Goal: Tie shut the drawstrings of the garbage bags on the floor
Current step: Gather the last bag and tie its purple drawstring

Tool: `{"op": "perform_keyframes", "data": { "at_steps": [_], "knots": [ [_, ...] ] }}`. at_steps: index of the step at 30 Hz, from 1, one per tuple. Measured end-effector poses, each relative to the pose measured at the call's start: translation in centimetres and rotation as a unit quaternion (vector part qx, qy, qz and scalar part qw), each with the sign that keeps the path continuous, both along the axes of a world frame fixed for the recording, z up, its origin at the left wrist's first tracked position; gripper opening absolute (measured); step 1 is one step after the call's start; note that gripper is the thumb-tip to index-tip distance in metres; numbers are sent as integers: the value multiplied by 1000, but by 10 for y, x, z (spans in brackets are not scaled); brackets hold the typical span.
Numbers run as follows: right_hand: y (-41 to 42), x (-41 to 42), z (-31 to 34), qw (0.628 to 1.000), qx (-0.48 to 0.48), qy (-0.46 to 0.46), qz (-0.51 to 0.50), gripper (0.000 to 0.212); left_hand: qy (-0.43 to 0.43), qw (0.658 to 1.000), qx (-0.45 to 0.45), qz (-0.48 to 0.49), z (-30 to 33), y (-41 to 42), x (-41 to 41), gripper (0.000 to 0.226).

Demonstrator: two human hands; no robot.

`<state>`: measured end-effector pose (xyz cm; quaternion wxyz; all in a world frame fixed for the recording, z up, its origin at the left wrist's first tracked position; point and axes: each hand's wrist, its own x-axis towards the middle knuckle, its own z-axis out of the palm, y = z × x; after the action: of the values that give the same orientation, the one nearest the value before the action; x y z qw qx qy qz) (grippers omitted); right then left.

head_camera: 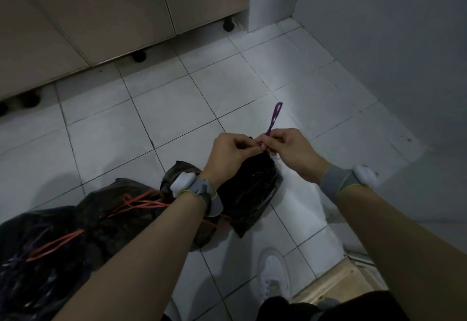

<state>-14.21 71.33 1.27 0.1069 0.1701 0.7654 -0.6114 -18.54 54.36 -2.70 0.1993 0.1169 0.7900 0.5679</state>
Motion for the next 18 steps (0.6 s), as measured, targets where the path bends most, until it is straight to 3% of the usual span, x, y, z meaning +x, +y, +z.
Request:
{"op": "perform_keyframes", "data": {
  "at_steps": [8, 11, 15, 18],
  "knots": [
    [-1, 0, 1, 1000, 20, 8, 19, 22, 79, 994, -30, 74, -8, 10, 4, 36],
    [2, 3, 2, 997, 53, 22, 41, 22, 132, 990, -53, 24, -11, 11, 5, 29],
    [5, 4, 2, 993, 88, 30, 69, 25, 187, 978, -80, -52, -13, 12, 5, 40],
    [6, 4, 2, 993, 82, 34, 82, 20, 190, 975, -90, -67, -12, 11, 2, 22]
  ]
}}
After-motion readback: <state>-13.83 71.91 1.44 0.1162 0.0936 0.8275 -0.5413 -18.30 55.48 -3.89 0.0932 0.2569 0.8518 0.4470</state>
